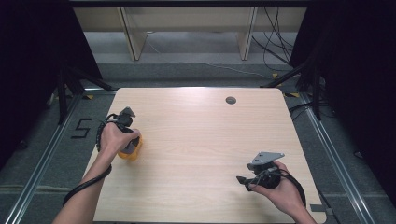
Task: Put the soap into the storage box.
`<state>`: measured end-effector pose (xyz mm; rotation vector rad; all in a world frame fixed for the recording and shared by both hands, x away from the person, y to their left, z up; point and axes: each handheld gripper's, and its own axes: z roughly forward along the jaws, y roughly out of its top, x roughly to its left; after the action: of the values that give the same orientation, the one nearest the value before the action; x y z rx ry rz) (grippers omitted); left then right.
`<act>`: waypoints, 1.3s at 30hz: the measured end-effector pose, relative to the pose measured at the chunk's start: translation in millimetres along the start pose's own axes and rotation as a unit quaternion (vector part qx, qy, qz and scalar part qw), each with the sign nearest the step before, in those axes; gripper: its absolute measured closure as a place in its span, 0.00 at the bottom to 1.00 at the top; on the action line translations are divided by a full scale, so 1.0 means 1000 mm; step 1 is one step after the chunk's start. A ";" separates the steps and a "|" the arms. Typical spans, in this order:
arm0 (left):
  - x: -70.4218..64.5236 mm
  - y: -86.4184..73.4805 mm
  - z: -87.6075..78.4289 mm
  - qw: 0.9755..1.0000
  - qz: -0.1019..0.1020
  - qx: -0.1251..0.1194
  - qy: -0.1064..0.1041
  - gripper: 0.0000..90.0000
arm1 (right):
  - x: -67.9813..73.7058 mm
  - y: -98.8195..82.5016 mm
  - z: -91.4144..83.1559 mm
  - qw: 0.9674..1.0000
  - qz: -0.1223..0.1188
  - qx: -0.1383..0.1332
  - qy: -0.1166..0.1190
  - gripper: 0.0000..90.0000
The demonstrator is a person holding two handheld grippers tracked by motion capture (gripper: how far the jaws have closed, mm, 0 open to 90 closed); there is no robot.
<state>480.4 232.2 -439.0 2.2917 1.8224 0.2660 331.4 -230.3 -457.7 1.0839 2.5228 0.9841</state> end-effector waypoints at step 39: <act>-0.022 -0.154 -0.030 0.954 0.046 -0.289 -0.070 0.41 | -0.002 0.000 -0.001 1.000 -0.010 0.005 -0.004 0.42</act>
<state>322.6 245.7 -451.8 1.9217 1.3401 0.5518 332.1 -232.6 -457.1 1.0615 2.5298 0.9631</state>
